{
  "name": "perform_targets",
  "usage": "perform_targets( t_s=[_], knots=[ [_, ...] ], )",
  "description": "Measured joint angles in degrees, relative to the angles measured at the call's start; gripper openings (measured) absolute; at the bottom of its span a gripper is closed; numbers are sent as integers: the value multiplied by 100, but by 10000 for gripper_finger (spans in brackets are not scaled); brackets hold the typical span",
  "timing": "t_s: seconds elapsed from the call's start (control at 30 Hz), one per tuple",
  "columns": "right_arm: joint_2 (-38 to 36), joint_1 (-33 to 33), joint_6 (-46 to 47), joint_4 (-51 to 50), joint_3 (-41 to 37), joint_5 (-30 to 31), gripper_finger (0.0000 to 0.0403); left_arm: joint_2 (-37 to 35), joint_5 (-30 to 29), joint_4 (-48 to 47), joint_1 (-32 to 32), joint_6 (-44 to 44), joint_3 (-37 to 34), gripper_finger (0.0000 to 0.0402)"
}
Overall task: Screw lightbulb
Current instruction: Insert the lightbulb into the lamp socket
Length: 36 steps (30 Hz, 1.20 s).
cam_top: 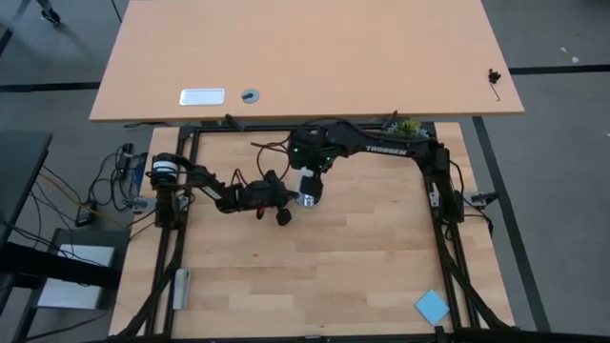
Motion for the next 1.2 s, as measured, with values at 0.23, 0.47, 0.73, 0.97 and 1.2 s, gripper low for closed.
perform_targets(
  t_s=[0.23,0.47,0.73,0.97,1.2],
  knots=[
    [0,-20,-890,119,84,172,319,2,4,-2,0,0,-2,0],
    [0,-268,-1059,546,84,-139,316,2,12,-3,0,1,-2,0],
    [-2,-588,-576,613,-220,-827,314,2,15,-4,0,2,-2,0],
    [-4,-511,-615,653,-292,-1083,290,4,13,-4,0,2,-2,0],
    [-4,-288,-554,234,-292,-989,256,4,13,-4,0,2,-4,0]
  ],
)
